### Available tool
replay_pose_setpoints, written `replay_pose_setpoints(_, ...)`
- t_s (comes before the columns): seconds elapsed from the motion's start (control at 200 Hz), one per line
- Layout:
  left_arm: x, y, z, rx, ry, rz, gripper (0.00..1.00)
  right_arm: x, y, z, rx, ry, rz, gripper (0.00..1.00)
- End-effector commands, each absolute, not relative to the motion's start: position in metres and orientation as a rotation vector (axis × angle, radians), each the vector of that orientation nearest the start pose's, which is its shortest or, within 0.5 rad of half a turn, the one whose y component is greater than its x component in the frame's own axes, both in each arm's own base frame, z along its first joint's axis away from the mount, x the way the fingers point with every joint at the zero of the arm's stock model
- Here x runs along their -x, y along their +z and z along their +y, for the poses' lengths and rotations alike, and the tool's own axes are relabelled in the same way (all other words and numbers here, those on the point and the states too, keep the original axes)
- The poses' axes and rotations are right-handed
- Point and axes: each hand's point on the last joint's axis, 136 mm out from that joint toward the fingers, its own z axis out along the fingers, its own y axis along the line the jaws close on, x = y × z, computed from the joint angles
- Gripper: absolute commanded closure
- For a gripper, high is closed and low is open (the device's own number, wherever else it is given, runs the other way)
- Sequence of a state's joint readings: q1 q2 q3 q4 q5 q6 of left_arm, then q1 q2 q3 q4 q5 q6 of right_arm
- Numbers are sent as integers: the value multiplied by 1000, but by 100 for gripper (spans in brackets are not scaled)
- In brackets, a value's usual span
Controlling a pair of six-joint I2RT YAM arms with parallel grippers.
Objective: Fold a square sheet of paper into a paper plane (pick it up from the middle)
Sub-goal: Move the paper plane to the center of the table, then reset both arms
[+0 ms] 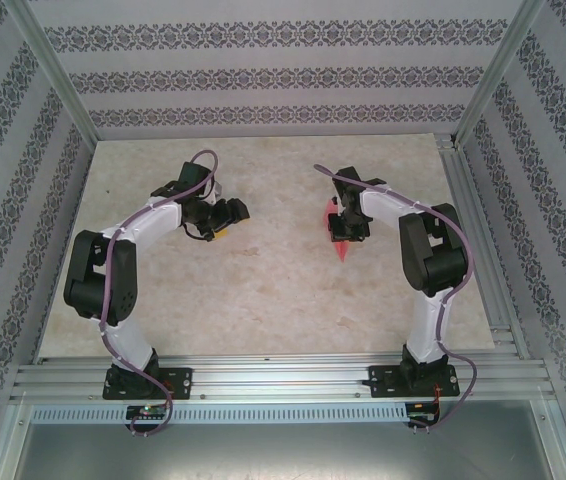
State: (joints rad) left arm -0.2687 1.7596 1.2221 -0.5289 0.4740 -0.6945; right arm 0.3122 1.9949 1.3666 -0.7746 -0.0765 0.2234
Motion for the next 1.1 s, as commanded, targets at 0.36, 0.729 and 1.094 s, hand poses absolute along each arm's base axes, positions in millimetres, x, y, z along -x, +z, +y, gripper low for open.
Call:
replay_pose_setpoints(0.36, -390, 118, -192, 404, -911, 2710, 24, -394, 14, 136, 160, 65, 2990, 83)
replay_pose_setpoints(0.729, -391, 119, -192, 397, -909, 2703, 24, -395, 20, 137, 204, -23, 2983, 80)
replay_pose_setpoints(1.094, -413, 177, -167, 259, -714, 2444, 21, -415, 172, 123, 173, -46, 2618, 42)
